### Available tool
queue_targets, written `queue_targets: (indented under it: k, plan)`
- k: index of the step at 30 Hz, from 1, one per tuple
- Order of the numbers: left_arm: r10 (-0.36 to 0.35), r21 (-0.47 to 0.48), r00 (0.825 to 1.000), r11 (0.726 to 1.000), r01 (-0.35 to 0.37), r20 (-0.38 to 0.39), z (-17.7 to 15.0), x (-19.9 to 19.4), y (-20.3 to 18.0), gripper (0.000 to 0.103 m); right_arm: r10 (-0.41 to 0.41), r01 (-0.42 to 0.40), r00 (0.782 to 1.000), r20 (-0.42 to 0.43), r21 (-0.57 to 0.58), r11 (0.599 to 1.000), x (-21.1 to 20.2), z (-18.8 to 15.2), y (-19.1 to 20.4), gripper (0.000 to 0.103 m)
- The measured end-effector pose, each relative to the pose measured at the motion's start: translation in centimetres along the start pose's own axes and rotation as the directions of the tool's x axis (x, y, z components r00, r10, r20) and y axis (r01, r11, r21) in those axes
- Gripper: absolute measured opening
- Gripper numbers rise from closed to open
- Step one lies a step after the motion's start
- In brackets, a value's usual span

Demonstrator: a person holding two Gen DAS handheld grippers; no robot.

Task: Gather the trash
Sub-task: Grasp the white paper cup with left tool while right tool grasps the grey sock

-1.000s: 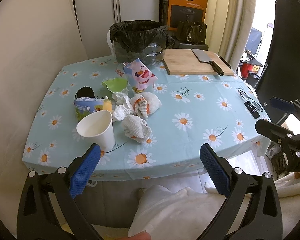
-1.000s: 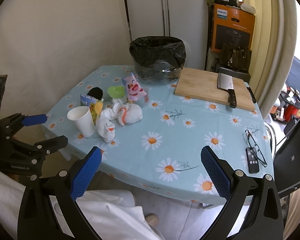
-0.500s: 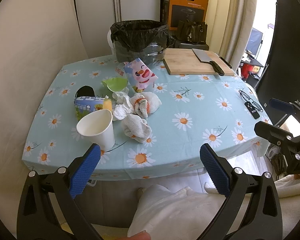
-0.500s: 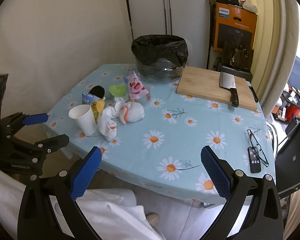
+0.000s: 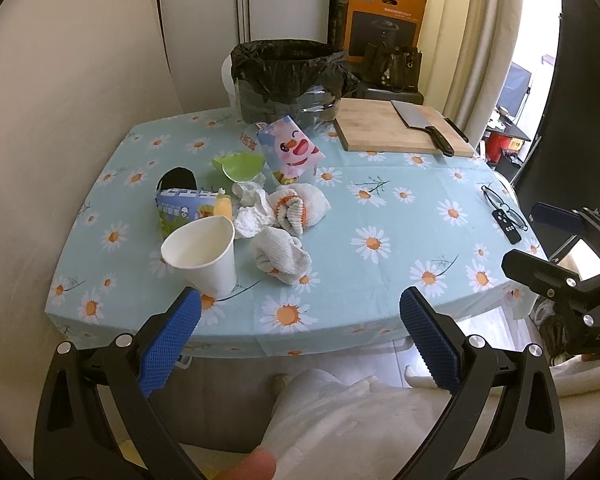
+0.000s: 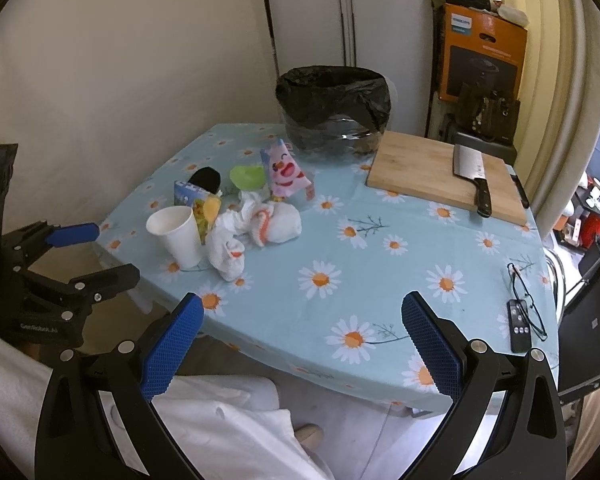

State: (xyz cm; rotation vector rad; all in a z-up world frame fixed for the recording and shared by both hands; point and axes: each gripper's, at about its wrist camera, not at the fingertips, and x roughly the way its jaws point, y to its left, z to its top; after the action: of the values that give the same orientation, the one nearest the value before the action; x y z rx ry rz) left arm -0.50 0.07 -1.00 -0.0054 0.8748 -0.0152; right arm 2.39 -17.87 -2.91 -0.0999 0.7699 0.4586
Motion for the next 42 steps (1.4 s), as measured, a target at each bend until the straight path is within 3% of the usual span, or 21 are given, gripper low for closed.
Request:
queue_targets:
  k: [17,28,37,42]
  plan:
    - [0.027,-0.06,0.999,0.998,-0.028,-0.02,0.7,0.2,4.3,0.097,0.055,-0.056,0.998,-0.02,-0.052,0.997,2.8,2.6,3.0,0.095]
    - [0.012,0.023,0.998,1.0,-0.011,-0.06,3.2,2.5,7.1,0.097,0.086,-0.092,0.992,-0.097,-0.067,0.993,6.8,4.9,5.7,0.095]
    - [-0.073,0.073,0.991,0.994,0.082,-0.113,5.6,5.3,9.8,0.097,0.071,-0.088,0.978,-0.194,-0.082,0.993,10.2,6.6,7.3,0.094]
    - [-0.118,0.089,0.981,0.987,0.133,-0.152,5.4,7.4,10.9,0.097,0.075,-0.101,0.961,-0.268,-0.086,0.991,12.5,6.8,8.0,0.094]
